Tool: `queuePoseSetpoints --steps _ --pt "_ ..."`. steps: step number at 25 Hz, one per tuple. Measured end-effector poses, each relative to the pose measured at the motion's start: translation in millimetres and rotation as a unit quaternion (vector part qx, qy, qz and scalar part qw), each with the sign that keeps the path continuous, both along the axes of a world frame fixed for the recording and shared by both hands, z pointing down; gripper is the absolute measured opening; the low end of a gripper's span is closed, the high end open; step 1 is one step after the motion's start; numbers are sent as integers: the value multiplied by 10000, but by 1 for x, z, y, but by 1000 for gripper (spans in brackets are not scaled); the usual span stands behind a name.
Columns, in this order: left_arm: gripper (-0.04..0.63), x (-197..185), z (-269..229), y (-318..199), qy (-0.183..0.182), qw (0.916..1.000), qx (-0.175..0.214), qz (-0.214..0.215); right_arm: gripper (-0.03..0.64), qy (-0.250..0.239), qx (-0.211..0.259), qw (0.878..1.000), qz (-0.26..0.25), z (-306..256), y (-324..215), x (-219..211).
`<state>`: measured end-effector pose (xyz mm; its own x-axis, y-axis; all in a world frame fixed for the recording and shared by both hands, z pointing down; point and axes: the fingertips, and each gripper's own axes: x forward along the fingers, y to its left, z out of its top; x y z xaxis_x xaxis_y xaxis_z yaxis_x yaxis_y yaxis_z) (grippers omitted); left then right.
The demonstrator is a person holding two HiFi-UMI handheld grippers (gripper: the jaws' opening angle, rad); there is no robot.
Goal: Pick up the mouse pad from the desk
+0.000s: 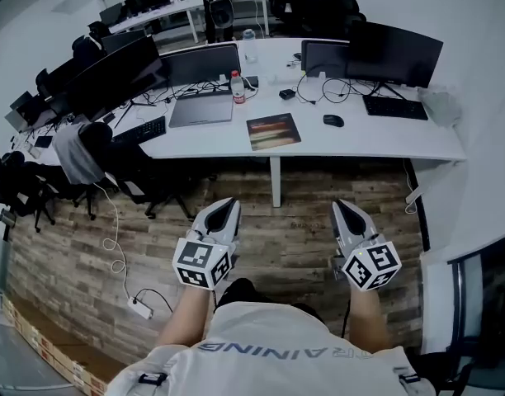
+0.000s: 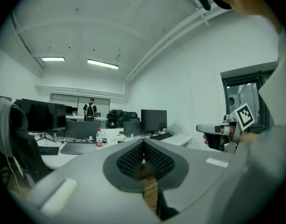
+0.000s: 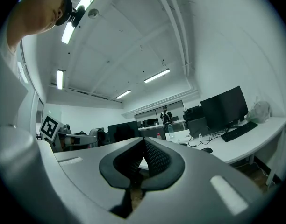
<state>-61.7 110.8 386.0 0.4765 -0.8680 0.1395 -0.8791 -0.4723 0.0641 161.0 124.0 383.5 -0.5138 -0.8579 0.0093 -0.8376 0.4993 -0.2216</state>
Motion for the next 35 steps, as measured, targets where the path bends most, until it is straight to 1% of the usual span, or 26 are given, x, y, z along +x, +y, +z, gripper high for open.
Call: queuePoseSetpoints --steps 3,8,12,20,23,27,31,35 --pt "2 3 11 -17 87 9999 -100 -26 15 17 -79 10000 28 8 -15 7" --pt "2 8 24 -52 142 9996 -235 116 15 64 -171 9997 134 13 -49 10" --pt "2 1 22 -93 191 9994 -222 205 15 127 -42 9996 259 0 -92 1" --pt "2 -39 18 -173 233 9989 -305 278 15 155 -15 9996 225 -11 -177 -46" --pt "2 -58 18 -198 227 9988 -302 318 15 170 -4 9997 182 -10 -206 -69" --pt "2 -81 23 -230 315 9981 -412 342 15 203 -70 9996 178 -4 -244 -95" --pt "2 -100 32 -255 305 9977 -511 334 15 201 -160 9995 171 2 -267 -114" --pt "2 -101 35 -274 355 9976 -523 298 15 319 -261 9991 139 5 -285 -116"
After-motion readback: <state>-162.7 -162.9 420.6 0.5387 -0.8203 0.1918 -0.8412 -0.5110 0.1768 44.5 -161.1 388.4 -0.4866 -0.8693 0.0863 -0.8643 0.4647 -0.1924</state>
